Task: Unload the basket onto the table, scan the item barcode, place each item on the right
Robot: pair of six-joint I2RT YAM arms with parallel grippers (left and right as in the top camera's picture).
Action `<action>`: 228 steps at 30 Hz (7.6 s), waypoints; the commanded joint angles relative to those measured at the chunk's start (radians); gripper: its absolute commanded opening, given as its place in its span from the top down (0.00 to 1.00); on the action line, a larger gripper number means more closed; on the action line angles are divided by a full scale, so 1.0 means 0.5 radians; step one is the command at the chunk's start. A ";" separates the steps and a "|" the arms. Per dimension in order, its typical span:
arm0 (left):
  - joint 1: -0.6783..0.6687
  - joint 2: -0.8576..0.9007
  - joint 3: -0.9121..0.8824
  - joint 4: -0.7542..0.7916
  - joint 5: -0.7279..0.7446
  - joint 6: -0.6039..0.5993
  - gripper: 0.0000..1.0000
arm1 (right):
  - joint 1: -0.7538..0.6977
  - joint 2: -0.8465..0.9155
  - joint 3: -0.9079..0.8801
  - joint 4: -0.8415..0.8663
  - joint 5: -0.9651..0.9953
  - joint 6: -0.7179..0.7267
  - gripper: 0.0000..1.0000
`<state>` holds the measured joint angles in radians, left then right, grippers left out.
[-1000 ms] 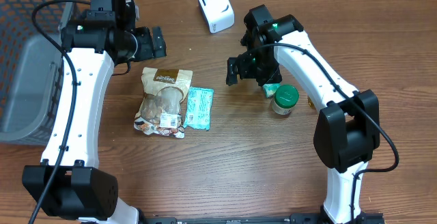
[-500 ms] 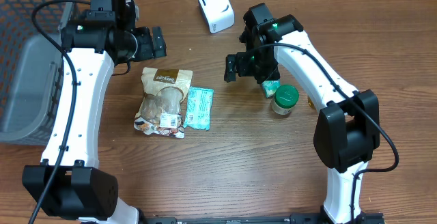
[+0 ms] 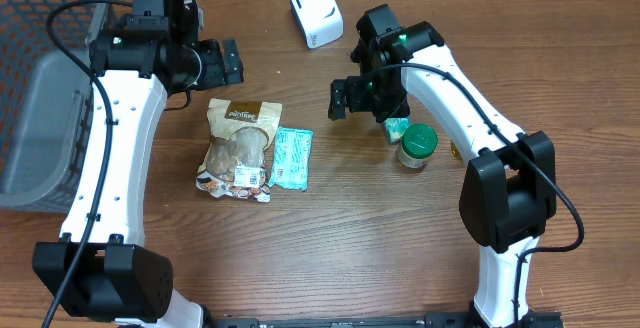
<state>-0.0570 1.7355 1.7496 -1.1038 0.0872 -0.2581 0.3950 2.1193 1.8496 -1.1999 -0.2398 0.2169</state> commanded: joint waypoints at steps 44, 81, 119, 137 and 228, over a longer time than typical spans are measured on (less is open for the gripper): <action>-0.108 0.011 -0.340 -0.102 0.166 0.023 0.96 | 0.021 -0.064 -0.318 0.294 -0.291 0.282 0.00; -0.521 0.375 -1.125 0.908 0.136 -0.214 0.96 | 0.004 -0.064 -0.555 0.546 -0.254 0.352 0.00; -0.844 0.378 -1.003 0.348 0.832 -0.285 0.96 | -0.076 -0.064 -0.556 0.375 -0.465 -0.025 0.00; -0.844 0.378 -1.061 0.443 -0.089 -0.372 0.96 | -0.076 -0.064 -0.556 0.346 -0.466 -0.025 0.00; -0.711 0.381 -0.962 0.444 -0.294 -0.210 0.95 | 0.166 -0.064 -1.257 1.622 -1.140 0.734 0.57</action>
<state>-0.4122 1.9137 1.2644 -0.8829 -0.0429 -0.3416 0.4721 2.0995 1.2720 -0.4374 -0.7128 0.5701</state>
